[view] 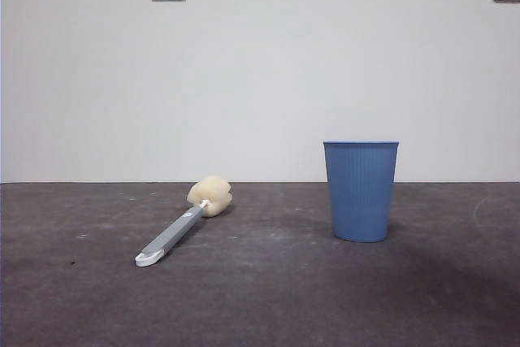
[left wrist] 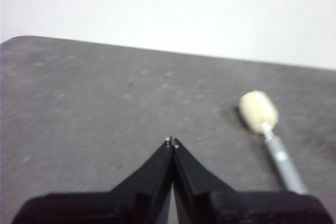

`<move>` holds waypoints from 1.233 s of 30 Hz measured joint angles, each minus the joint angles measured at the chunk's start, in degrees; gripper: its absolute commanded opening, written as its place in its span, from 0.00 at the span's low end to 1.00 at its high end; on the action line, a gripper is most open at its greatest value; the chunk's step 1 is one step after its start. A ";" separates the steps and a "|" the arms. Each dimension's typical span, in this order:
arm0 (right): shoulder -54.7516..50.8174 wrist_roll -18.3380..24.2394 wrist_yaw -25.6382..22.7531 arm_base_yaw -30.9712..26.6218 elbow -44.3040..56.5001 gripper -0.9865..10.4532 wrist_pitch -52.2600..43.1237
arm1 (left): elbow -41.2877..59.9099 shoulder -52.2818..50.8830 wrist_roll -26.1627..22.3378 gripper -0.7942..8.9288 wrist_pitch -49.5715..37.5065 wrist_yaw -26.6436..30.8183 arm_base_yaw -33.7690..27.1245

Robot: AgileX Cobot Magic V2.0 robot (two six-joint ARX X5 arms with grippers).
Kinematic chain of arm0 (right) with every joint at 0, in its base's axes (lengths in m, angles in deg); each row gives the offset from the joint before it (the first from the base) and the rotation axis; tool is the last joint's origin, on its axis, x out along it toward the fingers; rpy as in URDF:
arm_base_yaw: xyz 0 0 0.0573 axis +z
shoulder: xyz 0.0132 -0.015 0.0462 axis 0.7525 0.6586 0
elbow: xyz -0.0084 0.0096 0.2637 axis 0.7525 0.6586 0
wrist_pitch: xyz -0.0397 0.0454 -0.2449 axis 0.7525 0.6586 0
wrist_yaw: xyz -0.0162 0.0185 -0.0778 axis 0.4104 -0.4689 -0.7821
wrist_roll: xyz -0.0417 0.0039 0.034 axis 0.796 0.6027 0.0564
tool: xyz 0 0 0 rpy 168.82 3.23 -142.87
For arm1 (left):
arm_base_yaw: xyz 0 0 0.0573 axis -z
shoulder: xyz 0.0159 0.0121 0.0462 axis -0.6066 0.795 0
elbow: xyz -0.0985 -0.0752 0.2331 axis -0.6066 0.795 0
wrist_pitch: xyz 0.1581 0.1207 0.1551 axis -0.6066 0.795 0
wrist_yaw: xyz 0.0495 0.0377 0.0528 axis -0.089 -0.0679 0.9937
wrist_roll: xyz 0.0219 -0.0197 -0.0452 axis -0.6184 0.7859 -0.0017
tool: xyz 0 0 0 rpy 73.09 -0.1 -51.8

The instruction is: Pick up the cup brush,pick up the cup,insert the brush into the cup,clean the cup,put the cup brush back,put the cup back to the fixed position on the table

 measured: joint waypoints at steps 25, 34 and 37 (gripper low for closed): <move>31.74 7.04 22.01 0.07 -44.65 0.08 36.24 | -37.18 23.45 -2.16 0.07 27.65 -22.80 0.00; 40.19 16.92 25.38 0.87 -55.25 0.08 57.35 | -47.56 31.50 -12.44 0.07 46.99 -31.63 0.00; 40.30 18.01 25.31 1.18 -55.25 0.08 60.04 | -48.85 32.39 -14.25 0.08 51.12 -31.67 0.00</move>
